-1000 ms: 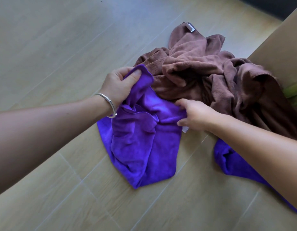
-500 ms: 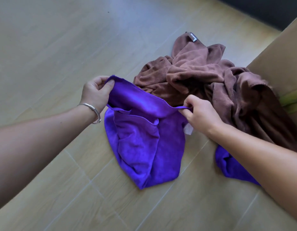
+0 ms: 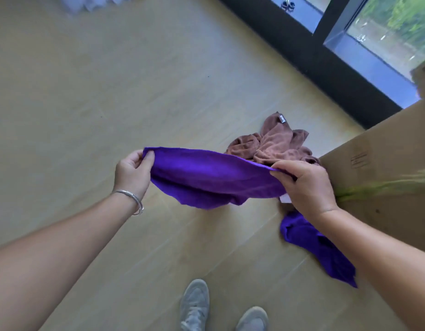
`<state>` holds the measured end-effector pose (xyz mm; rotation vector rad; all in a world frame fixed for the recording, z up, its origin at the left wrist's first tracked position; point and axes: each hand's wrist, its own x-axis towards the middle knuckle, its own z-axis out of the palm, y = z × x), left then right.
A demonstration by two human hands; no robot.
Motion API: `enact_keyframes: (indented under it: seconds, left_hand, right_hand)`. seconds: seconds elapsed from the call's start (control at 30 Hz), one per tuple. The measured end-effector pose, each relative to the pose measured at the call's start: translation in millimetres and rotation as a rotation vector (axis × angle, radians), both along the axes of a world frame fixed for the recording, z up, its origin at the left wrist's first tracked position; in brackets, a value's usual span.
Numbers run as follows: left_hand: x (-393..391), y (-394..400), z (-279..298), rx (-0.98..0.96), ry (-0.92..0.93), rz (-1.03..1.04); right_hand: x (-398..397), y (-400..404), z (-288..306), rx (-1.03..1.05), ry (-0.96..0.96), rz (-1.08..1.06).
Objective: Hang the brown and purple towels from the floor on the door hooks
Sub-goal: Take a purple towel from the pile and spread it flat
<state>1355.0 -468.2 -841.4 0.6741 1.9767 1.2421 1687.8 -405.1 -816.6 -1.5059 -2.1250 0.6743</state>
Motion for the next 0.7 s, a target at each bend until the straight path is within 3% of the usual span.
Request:
enact_keyframes:
  seconds: [0.13, 0.3, 0.5, 0.7]
  left_hand:
    - [-31, -14, 94, 0.000, 0.006, 0.054]
    - [-77, -17, 169, 0.054, 0.002, 0.119]
    - [-135, -10, 224, 0.169, 0.009, 0.211]
    - [-181, -28, 261, 0.279, 0.044, 0.319]
  right_hand:
    - [-25, 7, 106, 0.085, -0.106, 0.099]
    - [-72, 33, 183, 0.013, -0.198, 0.131]
    - [-153, 63, 231, -0.057, -0.009, -0.006]
    - [-212, 61, 265, -0.072, 0.084, 0.056]
